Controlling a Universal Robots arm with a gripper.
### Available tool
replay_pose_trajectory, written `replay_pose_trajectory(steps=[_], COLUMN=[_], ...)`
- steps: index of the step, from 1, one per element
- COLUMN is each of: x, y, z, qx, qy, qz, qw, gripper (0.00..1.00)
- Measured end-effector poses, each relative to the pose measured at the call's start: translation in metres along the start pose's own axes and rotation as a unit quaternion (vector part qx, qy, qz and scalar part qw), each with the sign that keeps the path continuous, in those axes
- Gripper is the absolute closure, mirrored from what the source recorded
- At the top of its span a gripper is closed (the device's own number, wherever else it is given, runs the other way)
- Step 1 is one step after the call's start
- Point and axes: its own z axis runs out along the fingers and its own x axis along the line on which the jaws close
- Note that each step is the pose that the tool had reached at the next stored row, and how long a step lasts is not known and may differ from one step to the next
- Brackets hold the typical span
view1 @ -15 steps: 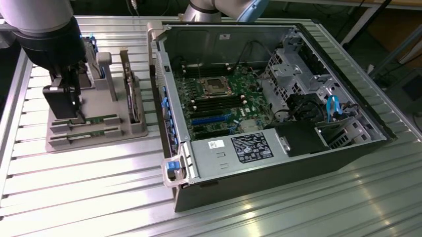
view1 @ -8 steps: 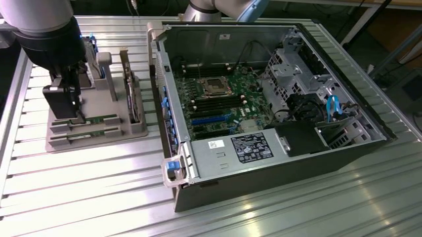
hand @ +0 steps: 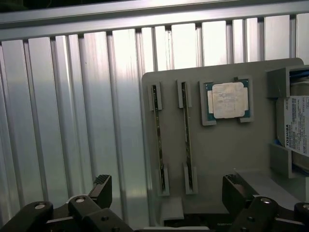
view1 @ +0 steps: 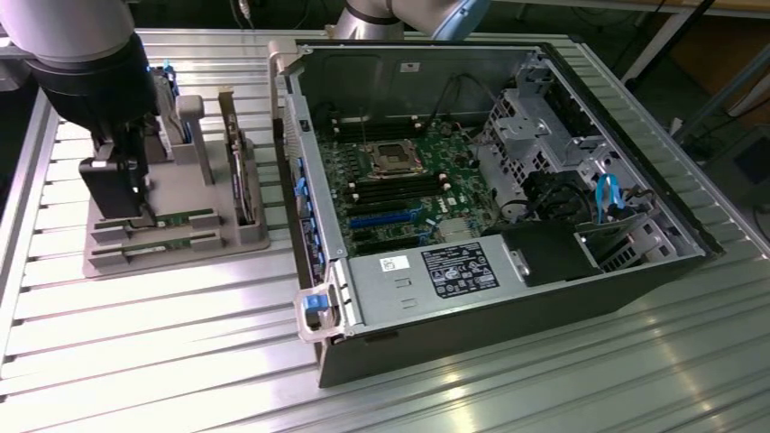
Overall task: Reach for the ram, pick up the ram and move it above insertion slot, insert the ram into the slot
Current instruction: 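Pick up the ram and move it above insertion slot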
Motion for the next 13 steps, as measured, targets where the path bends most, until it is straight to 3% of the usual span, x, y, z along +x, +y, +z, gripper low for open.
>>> replay_pose_trajectory(steps=[13], x=[-0.001], y=[0.0006], z=[0.0185], qx=[0.0001], qy=[0.0001], qz=[0.0], qw=[1.0], gripper=[0.01])
